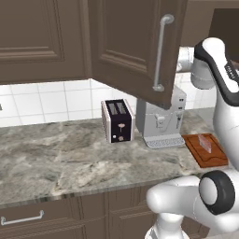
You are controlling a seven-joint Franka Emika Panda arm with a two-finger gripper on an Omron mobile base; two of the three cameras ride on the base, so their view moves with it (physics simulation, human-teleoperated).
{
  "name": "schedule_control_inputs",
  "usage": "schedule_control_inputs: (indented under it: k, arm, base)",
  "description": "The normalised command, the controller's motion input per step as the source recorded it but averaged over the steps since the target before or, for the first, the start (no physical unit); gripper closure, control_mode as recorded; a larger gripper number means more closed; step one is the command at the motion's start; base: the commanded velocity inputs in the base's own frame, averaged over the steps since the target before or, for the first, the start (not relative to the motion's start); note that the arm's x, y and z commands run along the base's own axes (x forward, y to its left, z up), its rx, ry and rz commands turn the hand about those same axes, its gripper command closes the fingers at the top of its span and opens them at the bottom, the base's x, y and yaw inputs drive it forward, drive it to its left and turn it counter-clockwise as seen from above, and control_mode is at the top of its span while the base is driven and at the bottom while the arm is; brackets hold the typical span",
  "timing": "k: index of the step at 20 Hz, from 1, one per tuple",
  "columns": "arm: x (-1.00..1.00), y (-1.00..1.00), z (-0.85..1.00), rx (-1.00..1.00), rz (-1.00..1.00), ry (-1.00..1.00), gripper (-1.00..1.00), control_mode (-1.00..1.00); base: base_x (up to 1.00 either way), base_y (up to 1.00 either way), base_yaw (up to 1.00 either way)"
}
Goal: Open the cabinet, retrieve the rolling pin, and place it next to the meat on the cutting board to prepare for tenderizing.
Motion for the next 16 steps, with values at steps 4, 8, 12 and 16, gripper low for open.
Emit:
schedule_control_inputs:
  k: [4,8,12,16]
  arm:
    - [-0.55,0.85,-0.01,-0.04,0.17,-0.03,-1.00,-1.00]
    - [-0.33,0.86,-0.05,-0.02,0.12,-0.02,-1.00,-1.00]
    - [-0.06,0.80,-0.09,-0.02,0.05,-0.01,-1.00,-1.00]
    - [0.00,0.75,-0.13,-0.05,0.01,0.00,-1.00,-1.00]
  base:
    - [0.00,0.00,0.00]
    - [0.00,0.00,0.00]
    - [0.00,0.00,0.00]
    - [0.00,0.00,0.00]
